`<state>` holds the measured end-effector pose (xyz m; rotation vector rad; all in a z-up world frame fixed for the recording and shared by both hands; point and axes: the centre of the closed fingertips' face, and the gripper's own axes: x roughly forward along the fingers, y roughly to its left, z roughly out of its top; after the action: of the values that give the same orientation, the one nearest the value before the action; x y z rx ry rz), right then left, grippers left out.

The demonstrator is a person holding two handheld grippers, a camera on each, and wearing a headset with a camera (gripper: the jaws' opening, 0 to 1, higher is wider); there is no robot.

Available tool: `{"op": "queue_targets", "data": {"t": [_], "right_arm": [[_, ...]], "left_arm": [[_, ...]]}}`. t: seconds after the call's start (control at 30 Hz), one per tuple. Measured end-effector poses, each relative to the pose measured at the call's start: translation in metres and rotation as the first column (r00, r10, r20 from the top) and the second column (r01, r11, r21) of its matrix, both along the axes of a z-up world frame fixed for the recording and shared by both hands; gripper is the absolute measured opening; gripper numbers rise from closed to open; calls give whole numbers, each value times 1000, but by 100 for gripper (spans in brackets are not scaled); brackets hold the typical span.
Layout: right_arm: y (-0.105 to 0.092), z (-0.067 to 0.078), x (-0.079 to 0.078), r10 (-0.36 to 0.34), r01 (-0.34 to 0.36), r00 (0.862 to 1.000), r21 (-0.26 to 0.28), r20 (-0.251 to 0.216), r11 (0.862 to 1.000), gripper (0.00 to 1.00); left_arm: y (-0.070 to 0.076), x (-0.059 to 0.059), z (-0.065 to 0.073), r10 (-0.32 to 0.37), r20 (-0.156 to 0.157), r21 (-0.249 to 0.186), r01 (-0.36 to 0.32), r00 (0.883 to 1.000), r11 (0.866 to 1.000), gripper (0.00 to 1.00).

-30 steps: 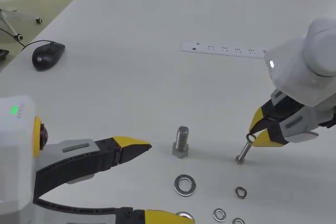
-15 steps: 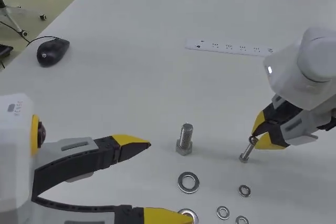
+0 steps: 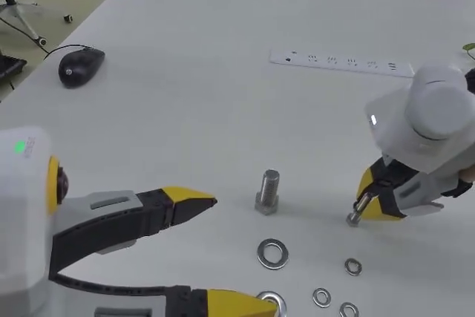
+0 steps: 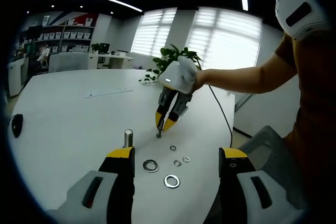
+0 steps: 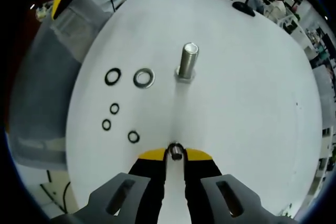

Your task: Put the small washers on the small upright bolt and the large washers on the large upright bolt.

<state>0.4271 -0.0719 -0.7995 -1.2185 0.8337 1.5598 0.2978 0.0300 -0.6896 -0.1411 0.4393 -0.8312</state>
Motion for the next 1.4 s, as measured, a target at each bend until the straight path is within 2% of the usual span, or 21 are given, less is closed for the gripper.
{"op": "queue_targets", "data": {"t": [0.3, 0.57, 0.67, 0.93, 1.07, 1.4], "right_arm": [[-1, -20, -1, 4, -4, 1000, -10, -6, 1000, 13], [-1, -20, -1, 7, -7, 1000, -3, -14, 1000, 14], [0, -18, -4, 3, -2, 1000, 6, -24, 1000, 16], [-10, -8, 1, -26, 26, 1000, 11, 0, 1000, 17], [-14, -1, -2, -45, 45, 999, 17, -1, 999, 17], [-20, 9, -31, -60, 62, 997, 43, -39, 997, 18]], "left_arm": [[2, -3, -3, 9, -14, 0, -9, 1000, 1000, 64], [4, -3, -4, 14, -17, 3, -14, 1000, 1000, 64], [4, -3, -3, 13, -15, 4, -13, 1000, 1000, 64], [3, -6, -3, 13, -12, 7, -13, 1000, 1000, 64], [2, -8, -2, 11, -9, 6, -11, 1000, 1000, 64], [-3, -15, 6, 7, 10, 10, -7, 1000, 1000, 64]]}}
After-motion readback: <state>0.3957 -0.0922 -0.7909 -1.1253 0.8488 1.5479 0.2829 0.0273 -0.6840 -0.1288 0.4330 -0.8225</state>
